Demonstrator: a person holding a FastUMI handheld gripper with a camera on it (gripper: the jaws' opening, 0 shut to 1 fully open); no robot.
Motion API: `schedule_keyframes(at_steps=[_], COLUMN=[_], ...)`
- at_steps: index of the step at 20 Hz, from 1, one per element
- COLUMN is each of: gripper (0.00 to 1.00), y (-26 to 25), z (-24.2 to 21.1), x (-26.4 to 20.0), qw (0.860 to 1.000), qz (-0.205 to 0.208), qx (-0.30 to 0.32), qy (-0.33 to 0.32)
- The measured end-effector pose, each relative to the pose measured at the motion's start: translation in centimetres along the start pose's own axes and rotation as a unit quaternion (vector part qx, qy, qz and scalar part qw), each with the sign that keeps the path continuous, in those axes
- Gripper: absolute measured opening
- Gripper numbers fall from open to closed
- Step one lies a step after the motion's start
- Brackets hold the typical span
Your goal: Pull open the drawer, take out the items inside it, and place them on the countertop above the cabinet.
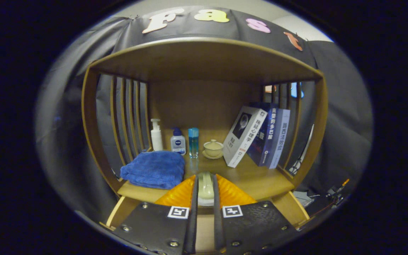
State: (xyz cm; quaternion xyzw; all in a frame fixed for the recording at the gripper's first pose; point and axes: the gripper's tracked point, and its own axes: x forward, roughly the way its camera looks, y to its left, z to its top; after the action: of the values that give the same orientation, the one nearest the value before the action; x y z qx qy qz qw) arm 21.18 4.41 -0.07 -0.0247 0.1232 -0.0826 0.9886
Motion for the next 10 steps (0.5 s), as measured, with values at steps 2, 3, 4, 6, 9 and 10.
schedule_keyframes(at_steps=[2, 3, 4, 6, 9, 10], gripper=[0.20, 0.20, 0.20, 0.20, 0.20, 0.20], y=[0.1, 0.2, 0.3, 0.2, 0.1, 0.4], z=[0.2, 0.1, -0.1, -0.8, -2.2, -2.7], x=[-2.2, -3.2, -4.2, -6.0, -8.2, -8.8], qw=[1.000, 1.000, 0.999, 0.999, 0.999, 0.998], qz=[0.002, 0.005, 0.009, 0.009, 0.010, 0.016], qx=[-0.003, -0.004, -0.005, -0.002, -0.005, -0.005], qy=[-0.018, -0.027, -0.036, -0.044, -0.048, -0.053])
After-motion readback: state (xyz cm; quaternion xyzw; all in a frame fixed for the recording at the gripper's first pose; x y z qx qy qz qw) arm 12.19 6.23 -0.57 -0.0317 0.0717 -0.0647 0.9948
